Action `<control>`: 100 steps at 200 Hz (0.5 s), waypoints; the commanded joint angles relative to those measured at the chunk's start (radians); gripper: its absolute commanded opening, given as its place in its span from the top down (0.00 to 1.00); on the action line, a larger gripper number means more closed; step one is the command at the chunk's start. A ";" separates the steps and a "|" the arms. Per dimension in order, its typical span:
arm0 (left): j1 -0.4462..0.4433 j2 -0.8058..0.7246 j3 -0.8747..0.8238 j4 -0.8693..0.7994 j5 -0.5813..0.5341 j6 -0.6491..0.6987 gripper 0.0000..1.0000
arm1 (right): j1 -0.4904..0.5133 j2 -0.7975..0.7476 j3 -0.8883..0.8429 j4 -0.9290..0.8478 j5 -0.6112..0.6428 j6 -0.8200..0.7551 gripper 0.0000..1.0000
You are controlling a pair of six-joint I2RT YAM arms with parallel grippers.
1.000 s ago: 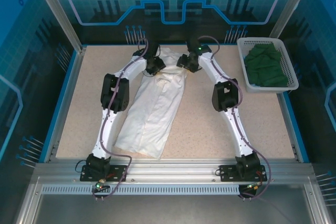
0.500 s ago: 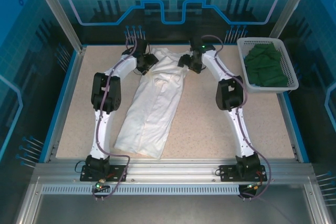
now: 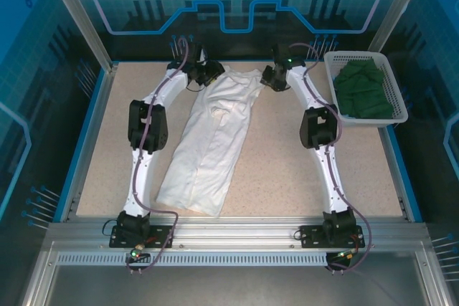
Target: Fold and stack the t-shirts
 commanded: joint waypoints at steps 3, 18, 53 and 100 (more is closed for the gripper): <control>0.006 0.065 0.051 -0.031 0.042 0.004 0.54 | -0.006 0.065 0.086 0.061 -0.028 0.028 0.77; 0.008 0.089 0.058 -0.009 0.048 -0.045 0.53 | -0.007 0.093 0.100 0.112 -0.079 0.058 0.78; 0.017 0.134 0.060 0.098 0.049 -0.192 0.52 | 0.004 0.179 0.147 0.268 -0.173 0.174 0.80; 0.036 0.157 0.090 0.117 -0.061 -0.323 0.52 | 0.008 0.249 0.177 0.454 -0.226 0.310 0.75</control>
